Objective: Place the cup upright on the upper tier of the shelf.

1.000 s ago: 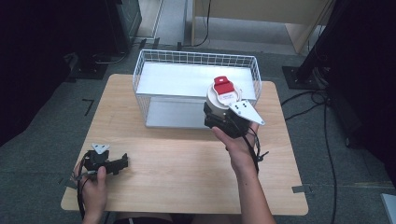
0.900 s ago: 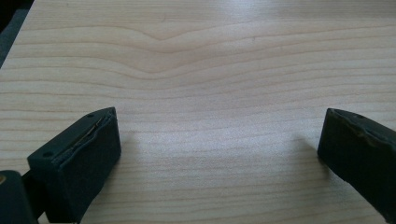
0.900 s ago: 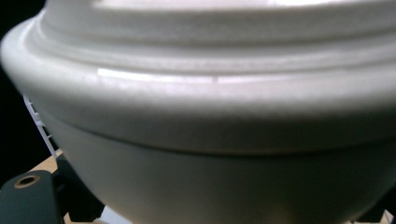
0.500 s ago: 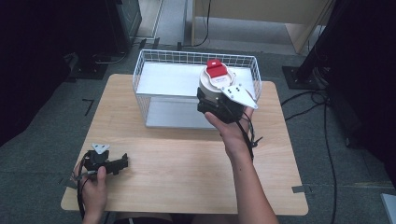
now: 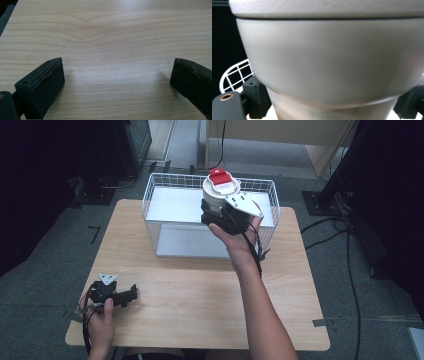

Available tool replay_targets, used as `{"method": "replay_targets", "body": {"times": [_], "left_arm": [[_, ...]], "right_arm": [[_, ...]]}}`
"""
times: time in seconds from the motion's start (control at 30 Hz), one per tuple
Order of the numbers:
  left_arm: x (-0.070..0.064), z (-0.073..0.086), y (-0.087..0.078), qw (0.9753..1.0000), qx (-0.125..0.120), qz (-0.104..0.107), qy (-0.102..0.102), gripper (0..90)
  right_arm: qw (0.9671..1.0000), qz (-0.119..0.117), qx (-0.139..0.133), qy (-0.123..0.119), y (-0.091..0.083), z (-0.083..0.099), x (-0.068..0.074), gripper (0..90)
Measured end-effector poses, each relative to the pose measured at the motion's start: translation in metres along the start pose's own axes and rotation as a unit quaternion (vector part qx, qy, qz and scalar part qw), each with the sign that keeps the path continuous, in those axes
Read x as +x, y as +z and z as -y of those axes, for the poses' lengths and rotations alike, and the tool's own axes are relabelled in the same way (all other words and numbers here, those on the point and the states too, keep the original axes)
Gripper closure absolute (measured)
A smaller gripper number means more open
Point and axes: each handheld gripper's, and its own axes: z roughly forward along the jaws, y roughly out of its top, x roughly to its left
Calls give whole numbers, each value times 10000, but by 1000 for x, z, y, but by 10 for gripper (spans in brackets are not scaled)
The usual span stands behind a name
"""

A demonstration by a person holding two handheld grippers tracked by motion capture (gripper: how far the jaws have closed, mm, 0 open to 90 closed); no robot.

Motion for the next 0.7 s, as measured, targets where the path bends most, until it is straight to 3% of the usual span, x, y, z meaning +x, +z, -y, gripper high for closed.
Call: {"method": "replay_targets", "body": {"times": [0.7], "left_arm": [[0,0,0,10000,-16,-8,-8,0]], "right_arm": [[9997,152,173,68,71,-15,0,102]]}}
